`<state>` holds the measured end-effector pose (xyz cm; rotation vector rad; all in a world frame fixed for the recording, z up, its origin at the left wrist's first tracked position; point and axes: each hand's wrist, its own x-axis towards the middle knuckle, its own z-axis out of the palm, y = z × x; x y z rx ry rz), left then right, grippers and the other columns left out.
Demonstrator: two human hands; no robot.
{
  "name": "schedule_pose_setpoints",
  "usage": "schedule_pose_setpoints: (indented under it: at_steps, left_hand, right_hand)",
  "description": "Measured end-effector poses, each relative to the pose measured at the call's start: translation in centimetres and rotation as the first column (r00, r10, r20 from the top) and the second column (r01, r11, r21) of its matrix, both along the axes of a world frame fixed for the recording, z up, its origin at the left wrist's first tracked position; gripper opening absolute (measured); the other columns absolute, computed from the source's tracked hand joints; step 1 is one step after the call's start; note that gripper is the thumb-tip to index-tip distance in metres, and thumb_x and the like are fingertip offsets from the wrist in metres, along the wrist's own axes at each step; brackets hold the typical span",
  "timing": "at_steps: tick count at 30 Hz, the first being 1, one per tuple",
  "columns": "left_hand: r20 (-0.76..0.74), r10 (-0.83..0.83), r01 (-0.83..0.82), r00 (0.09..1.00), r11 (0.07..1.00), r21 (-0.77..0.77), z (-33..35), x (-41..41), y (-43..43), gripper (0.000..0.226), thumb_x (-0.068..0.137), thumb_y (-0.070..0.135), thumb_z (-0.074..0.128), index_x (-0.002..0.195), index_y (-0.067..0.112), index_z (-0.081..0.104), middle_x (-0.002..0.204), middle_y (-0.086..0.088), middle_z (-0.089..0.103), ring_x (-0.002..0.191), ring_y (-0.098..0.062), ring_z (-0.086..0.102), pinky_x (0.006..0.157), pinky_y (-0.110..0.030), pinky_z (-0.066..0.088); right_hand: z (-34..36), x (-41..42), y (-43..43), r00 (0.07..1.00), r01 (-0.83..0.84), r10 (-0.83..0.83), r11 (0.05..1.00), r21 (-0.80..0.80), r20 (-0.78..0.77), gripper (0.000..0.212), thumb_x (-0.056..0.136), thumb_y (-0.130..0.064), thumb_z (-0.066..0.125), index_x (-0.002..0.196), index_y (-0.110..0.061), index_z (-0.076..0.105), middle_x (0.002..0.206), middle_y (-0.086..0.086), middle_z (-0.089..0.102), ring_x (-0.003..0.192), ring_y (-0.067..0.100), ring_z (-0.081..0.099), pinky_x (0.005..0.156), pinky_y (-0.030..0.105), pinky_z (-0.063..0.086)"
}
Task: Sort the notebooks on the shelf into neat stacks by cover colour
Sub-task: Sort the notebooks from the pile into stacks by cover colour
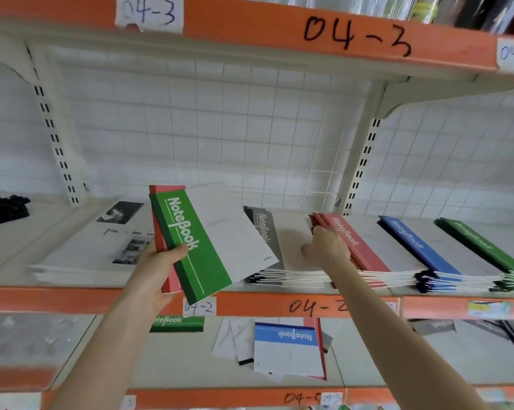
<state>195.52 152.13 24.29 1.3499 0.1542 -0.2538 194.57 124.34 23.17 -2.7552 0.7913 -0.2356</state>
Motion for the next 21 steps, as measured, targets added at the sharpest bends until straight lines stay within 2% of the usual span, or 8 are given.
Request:
schedule_pose_setpoints:
  at_steps: [3,5,7,9,11,13,17,21]
  left_hand:
    - [0.016,-0.030,0.031,0.999,0.999,-0.018,0.1,-0.1,-1.2,0.026,0.090,0.010,0.058,0.113,0.021,0.059,0.114,-0.005,0.064,0.106,-0.029,0.058,0.070,-0.039,0.049]
    - [0.035,-0.078,0.079,0.996,0.997,-0.025,0.1,-0.3,-2.5,0.028,0.090,0.010,0.058,0.115,0.023,0.057,0.111,-0.001,0.064,0.104,-0.027,0.057,0.070,-0.038,0.047]
    - [0.054,-0.146,0.148,0.988,0.988,-0.033,0.2,-0.8,-4.3,0.026,0.091,0.010,0.057,0.112,0.025,0.056,0.103,0.000,0.063,0.100,-0.025,0.056,0.074,-0.038,0.047]
    - [0.060,-0.217,0.220,0.974,0.975,-0.034,0.3,-1.5,-6.7,0.026,0.090,0.009,0.057,0.106,0.031,0.057,0.104,0.001,0.063,0.103,-0.025,0.056,0.090,-0.049,0.046]
    - [0.061,-0.280,0.283,0.958,0.958,-0.046,0.4,-2.2,-9.3,0.027,0.090,0.008,0.057,0.099,0.033,0.057,0.107,-0.001,0.064,0.101,-0.026,0.059,0.095,-0.052,0.042]
    - [0.051,-0.324,0.326,0.945,0.944,-0.050,0.6,-3.1,-12.1,0.027,0.090,0.007,0.058,0.095,0.034,0.057,0.110,-0.003,0.064,0.100,-0.027,0.059,0.093,-0.049,0.044]
    - [0.045,-0.405,0.407,0.913,0.912,-0.052,0.9,-5.0,-18.0,0.016,0.090,0.013,0.059,0.095,0.029,0.058,0.108,-0.003,0.065,0.099,-0.026,0.060,0.096,-0.050,0.042]
    - [0.051,-0.429,0.432,0.902,0.898,-0.085,1.1,-6.8,-24.4,0.016,0.095,0.016,0.052,0.100,0.029,0.059,0.099,-0.003,0.067,0.087,-0.023,0.062,0.073,-0.040,0.049]
  right_hand:
    - [0.9,-1.3,0.0,0.980,-0.058,0.056,0.998,0.004,0.190,0.029,0.090,-0.021,0.054,0.113,-0.004,0.059,0.102,0.012,0.058,0.094,0.029,0.058,0.072,0.030,0.048]
    - [1.7,-2.5,0.0,0.949,-0.106,0.016,0.957,0.271,0.316,0.028,0.095,-0.021,0.046,0.093,0.003,0.061,0.074,0.007,0.055,0.067,0.020,0.055,0.057,0.023,0.040]
    - [3.0,-4.5,0.4,0.946,-0.144,-0.101,0.720,0.679,0.308,0.033,0.096,-0.026,0.045,0.092,0.002,0.061,0.069,0.007,0.056,0.057,0.018,0.051,0.053,0.023,0.041]
    - [3.6,-6.5,0.2,0.967,-0.146,-0.091,0.563,0.813,0.236,0.027,0.095,-0.032,0.047,0.088,-0.008,0.060,0.073,0.006,0.057,0.063,0.019,0.054,0.057,0.025,0.045]
    - [3.3,-8.0,-0.7,0.974,-0.159,-0.032,0.617,0.771,0.226,0.020,0.093,-0.032,0.053,0.084,-0.014,0.058,0.078,0.005,0.056,0.073,0.021,0.056,0.063,0.026,0.046]
    - [3.0,-9.2,-2.3,0.972,-0.144,-0.034,0.701,0.698,0.234,0.021,0.090,-0.026,0.058,0.075,-0.012,0.055,0.068,0.002,0.052,0.060,0.016,0.051,0.052,0.022,0.040]
    - [2.4,-11.5,-7.6,0.945,-0.082,-0.156,0.741,0.666,0.289,0.039,0.088,-0.015,0.059,0.057,-0.015,0.035,0.054,-0.002,0.034,0.047,0.012,0.034,0.043,0.017,0.027]
    - [2.0,-14.2,-14.2,0.918,-0.062,-0.215,0.751,0.657,0.333,0.042,0.088,-0.010,0.059,0.054,-0.016,0.034,0.045,-0.008,0.035,0.044,0.010,0.033,0.035,0.013,0.024]
